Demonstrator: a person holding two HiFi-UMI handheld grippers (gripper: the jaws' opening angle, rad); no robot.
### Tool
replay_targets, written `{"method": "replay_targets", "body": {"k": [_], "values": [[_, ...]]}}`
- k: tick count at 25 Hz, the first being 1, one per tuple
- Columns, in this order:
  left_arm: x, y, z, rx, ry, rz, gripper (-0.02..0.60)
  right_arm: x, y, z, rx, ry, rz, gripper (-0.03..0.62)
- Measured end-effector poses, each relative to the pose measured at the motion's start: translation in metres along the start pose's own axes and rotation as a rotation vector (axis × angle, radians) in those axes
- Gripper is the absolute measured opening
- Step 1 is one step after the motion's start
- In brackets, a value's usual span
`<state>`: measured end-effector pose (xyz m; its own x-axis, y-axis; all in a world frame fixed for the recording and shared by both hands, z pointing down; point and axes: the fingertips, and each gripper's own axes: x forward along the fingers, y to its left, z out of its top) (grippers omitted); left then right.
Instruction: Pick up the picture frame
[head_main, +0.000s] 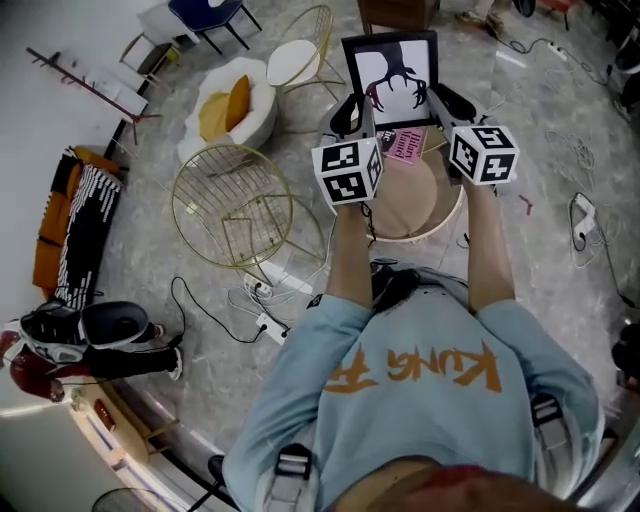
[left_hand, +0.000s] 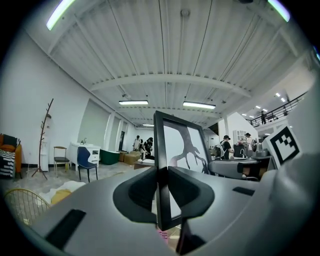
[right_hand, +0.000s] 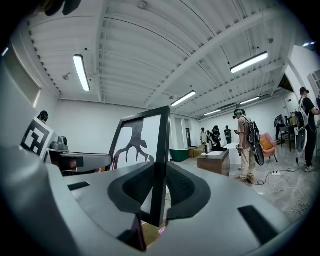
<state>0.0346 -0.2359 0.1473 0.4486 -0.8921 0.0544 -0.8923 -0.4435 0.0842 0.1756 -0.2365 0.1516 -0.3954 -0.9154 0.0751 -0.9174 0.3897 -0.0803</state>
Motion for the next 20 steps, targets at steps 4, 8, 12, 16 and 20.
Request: {"method": "replay_targets", "body": {"k": [4,8,12,16,20], "values": [[-0.001,0.002,0.005,0.004,-0.009,0.011,0.078,0.003,0.001,0.007,-0.017,-0.018,0.013,0.069],[-0.003,0.004,0.008,0.01,-0.013,0.023,0.08,0.006,0.005,0.01,-0.022,-0.025,0.027,0.069],[-0.011,0.007,0.008,0.014,-0.015,0.039,0.08,0.007,0.01,0.008,-0.016,-0.026,0.044,0.069],[-0.017,0.019,0.001,-0.01,-0.018,0.071,0.078,0.012,0.022,0.003,-0.017,-0.023,0.071,0.069],[-0.017,0.027,-0.003,-0.018,-0.008,0.091,0.08,0.022,0.026,0.0,-0.023,-0.008,0.091,0.07]]}}
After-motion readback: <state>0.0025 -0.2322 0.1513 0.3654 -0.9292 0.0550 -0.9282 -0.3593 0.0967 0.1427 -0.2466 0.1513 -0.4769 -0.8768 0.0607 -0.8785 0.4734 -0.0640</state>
